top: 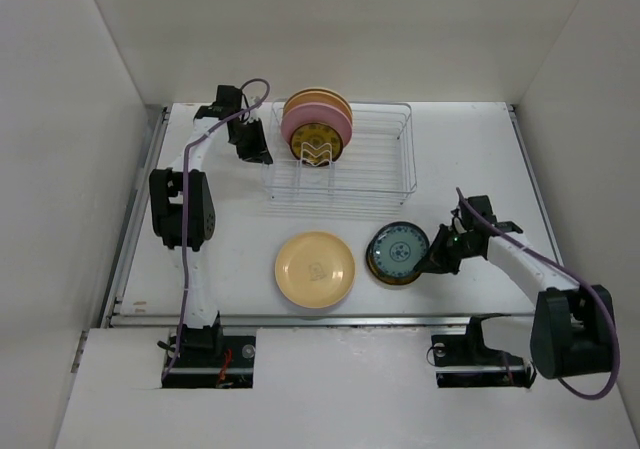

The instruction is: Unload the plates from the dish rack

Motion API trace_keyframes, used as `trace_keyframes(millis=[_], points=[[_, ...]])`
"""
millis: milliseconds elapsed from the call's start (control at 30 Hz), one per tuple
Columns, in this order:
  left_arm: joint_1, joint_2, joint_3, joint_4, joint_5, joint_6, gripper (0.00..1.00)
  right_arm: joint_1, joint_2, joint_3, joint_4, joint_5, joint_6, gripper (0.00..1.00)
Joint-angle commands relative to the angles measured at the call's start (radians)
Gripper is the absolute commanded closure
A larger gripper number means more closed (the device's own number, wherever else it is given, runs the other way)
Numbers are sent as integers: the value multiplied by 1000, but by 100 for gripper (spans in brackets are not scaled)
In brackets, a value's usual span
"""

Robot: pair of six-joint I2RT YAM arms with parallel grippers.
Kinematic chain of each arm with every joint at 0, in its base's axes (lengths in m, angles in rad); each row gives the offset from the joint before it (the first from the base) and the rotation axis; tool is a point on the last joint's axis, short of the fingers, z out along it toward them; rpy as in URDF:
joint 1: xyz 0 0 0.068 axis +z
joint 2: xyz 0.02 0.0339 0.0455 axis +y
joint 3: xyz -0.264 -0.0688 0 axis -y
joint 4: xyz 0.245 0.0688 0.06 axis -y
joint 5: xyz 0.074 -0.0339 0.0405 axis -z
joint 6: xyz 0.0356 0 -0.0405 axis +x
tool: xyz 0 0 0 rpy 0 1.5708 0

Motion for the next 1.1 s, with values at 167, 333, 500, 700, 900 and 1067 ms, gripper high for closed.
trace_keyframes(millis=[167, 333, 500, 700, 900, 1067], points=[[-5, 5, -21, -258, -17, -28, 100, -8, 162, -39, 111, -35, -32, 54], [-5, 14, -2, -267, -17, -8, 100, -8, 81, 7, 17, 60, -43, 15], [-5, 14, 18, -277, -65, 26, 100, 2, -13, 199, -107, 183, -7, 14], [-27, 14, 94, -295, -170, 121, 100, 59, 6, 365, -240, 370, -7, 15], [-72, -59, 119, -266, -285, 242, 100, 111, 53, 392, -225, 434, -7, 19], [-72, -130, 108, -197, -307, 342, 75, 159, 64, 527, -161, 447, -21, 19]])
